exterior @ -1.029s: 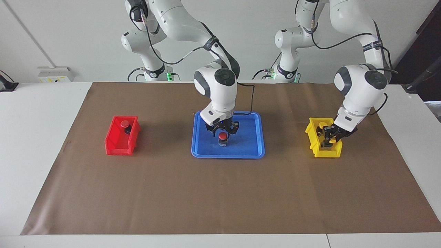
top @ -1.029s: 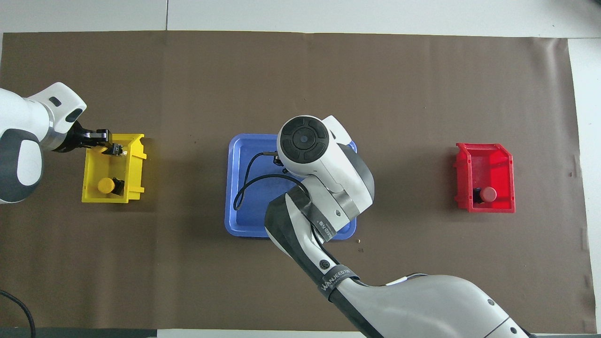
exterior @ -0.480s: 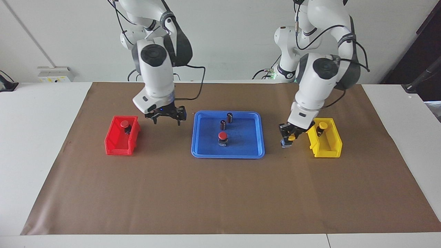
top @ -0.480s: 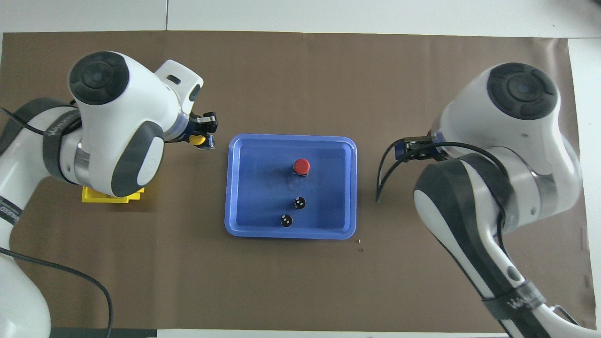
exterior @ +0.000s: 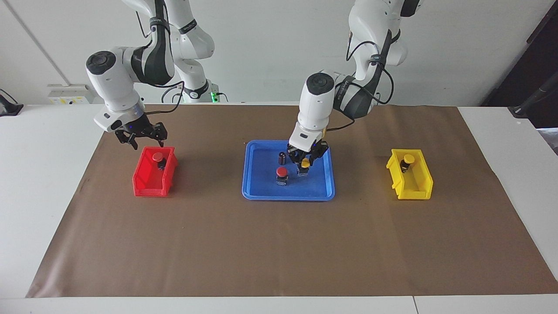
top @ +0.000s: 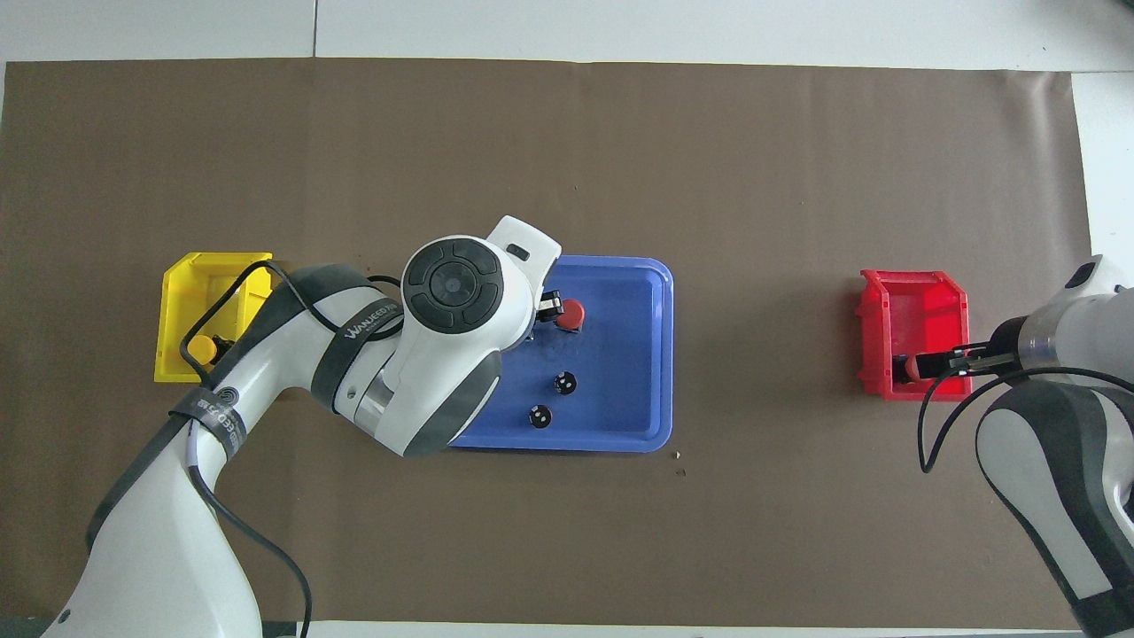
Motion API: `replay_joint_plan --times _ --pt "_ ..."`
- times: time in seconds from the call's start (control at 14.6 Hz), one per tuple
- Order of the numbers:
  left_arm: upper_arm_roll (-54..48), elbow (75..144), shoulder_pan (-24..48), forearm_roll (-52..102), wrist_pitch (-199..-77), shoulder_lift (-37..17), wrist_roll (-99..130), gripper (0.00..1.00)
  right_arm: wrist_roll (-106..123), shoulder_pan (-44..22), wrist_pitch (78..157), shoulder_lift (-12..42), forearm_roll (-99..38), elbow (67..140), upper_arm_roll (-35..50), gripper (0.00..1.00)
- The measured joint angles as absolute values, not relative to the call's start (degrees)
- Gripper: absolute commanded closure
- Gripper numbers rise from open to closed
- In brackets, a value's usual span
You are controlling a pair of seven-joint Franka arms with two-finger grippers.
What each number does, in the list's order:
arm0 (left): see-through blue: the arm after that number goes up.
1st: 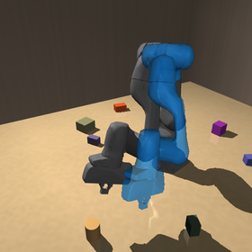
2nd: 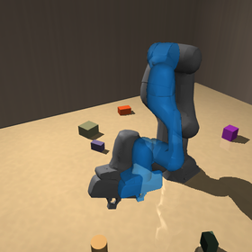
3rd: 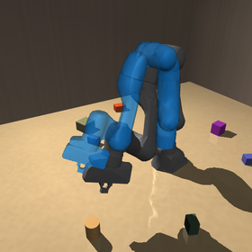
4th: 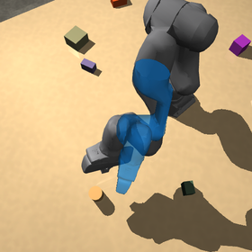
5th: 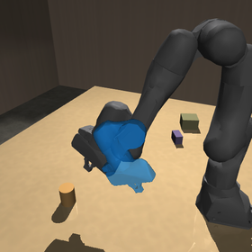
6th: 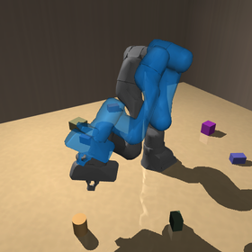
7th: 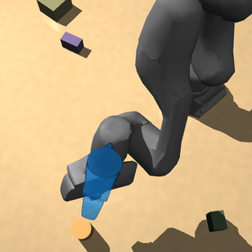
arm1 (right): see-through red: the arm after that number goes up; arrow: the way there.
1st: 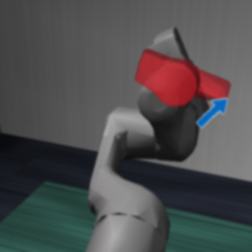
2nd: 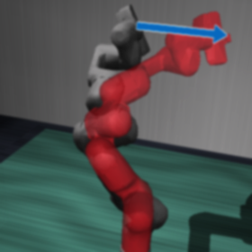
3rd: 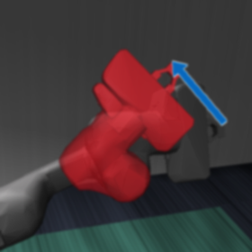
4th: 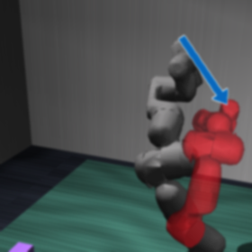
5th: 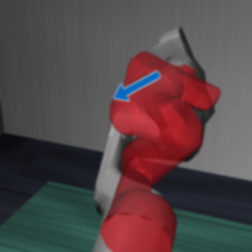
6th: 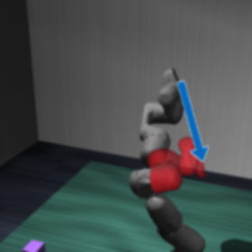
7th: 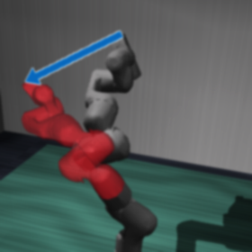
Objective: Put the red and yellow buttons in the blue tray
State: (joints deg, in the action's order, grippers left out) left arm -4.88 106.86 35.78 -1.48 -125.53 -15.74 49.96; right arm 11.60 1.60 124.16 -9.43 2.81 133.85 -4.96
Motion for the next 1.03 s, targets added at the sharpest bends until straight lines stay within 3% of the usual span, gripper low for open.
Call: replay_joint_plan --times 0.07,0.14,0.21,0.41,0.55,0.62,0.69,1.03 --pt "-4.83 106.89 35.78 -1.48 -126.28 -16.68 50.01 0.80 11.75 1.60 124.96 -8.43 2.32 133.86 -4.73 0.27" --pt "-4.64 106.89 35.76 -1.48 -126.68 -17.41 50.01 0.41 11.90 1.64 125.98 -7.49 2.09 133.87 -4.63 0.28" --pt "-4.47 106.83 35.73 -1.48 -126.85 -17.70 50.00 0.19 12.17 1.71 127.05 -6.71 2.01 133.87 -4.63 0.29" --pt "-3.98 106.03 35.56 -1.54 -125.16 -17.41 49.49 0.15 12.54 1.75 128.64 -5.54 1.83 133.91 -4.60 0.30" --pt "-3.52 102.43 34.60 -1.56 -116.87 -16.08 45.53 0.13 12.61 1.93 128.70 -4.82 1.82 134.02 -4.62 0.30" --pt "-3.33 100.25 32.86 -1.58 -111.69 -14.84 41.38 0.07 12.63 1.94 128.79 -4.54 1.81 134.07 -4.62 0.30" --pt "-3.12 98.74 29.87 -1.59 -107.30 -13.17 35.58 0.00 12.63 1.94 128.84 -4.40 1.80 134.25 -4.62 0.30" --pt "-2.40 98.48 6.82 -1.53 -103.30 -9.90 5.50 0.00 12.73 1.95 130.03 -4.38 1.76 135.76 -4.62 0.36"
